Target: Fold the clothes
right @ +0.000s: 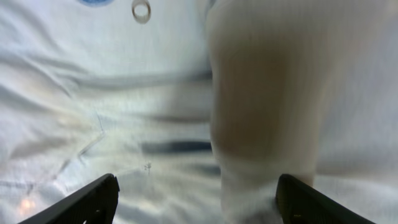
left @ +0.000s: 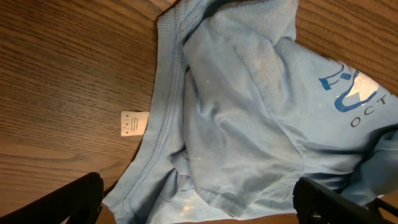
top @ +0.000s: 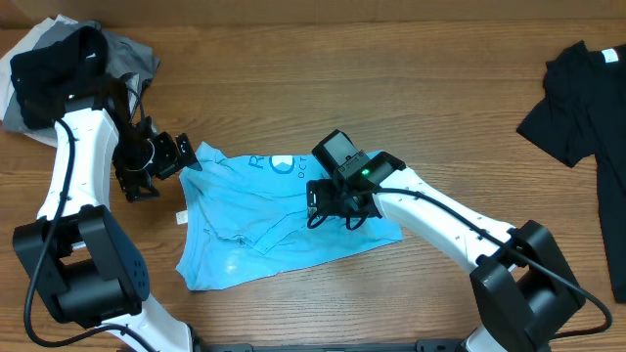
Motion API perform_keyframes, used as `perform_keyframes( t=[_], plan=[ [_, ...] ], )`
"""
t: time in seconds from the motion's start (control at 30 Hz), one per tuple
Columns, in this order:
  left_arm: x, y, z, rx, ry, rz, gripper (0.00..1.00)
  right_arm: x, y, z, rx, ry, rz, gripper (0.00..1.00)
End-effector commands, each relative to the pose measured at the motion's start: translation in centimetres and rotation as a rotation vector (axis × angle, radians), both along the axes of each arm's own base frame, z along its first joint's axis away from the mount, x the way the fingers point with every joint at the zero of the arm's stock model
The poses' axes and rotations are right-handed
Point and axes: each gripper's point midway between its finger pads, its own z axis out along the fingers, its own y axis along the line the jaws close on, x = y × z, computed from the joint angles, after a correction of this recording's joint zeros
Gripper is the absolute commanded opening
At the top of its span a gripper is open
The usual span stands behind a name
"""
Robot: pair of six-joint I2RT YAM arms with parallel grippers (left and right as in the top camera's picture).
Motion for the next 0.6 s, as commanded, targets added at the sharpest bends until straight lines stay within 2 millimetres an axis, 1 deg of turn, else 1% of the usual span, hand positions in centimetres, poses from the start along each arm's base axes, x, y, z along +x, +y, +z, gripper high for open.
perform_keyframes(
  t=[0.0,0.03,0.07,0.13,0.17,0.2,0.23,0.27,0.33,0.4,0.47,0.57],
  plan=[
    [-0.1,-0.2,0.7,0.004,-0.025,-0.019,1.00,1.7,-0.1,2.9,0.046,-0.020,-0.035,0.86],
    [-0.1,-0.2,0.7,0.004,-0.025,-0.019,1.00,2.2,-0.5,3.8,0.051,-0.029,-0.046,0.87],
    [-0.1,-0.2,0.7,0.004,-0.026,-0.019,1.00,3.1,-1.1,5.1,0.060,-0.046,-0.066,0.88],
    [0.0,-0.2,0.7,0.004,-0.027,-0.019,1.00,4.8,-2.5,7.0,0.071,-0.081,-0.089,0.89],
    [0.0,-0.2,0.7,0.004,-0.027,-0.019,1.00,5.7,-3.3,7.7,0.075,-0.099,-0.099,0.88],
    [0.0,-0.2,0.7,0.004,-0.027,-0.019,1.00,6.4,-4.0,8.0,0.076,-0.109,-0.114,0.81],
    [0.0,-0.2,0.7,0.004,-0.027,-0.019,1.00,7.0,-4.7,8.1,0.080,-0.118,-0.130,0.59],
    [0.0,-0.2,0.7,0.004,-0.027,-0.019,1.00,7.4,-5.3,8.0,0.083,-0.117,-0.147,0.40],
    [0.0,-0.2,0.7,0.004,-0.027,-0.019,1.00,7.9,-6.0,7.6,0.100,-0.098,-0.168,0.16],
    [0.0,-0.1,0.7,0.004,-0.028,-0.019,1.00,8.1,-5.6,7.0,0.135,-0.082,-0.133,0.04],
    [0.0,-0.1,0.7,0.004,-0.028,-0.019,1.00,8.2,-4.7,6.1,0.173,-0.047,-0.118,0.04],
    [0.0,-0.2,0.7,0.004,-0.027,-0.019,1.00,7.8,-2.7,4.3,0.253,0.036,-0.082,0.04]
  ],
)
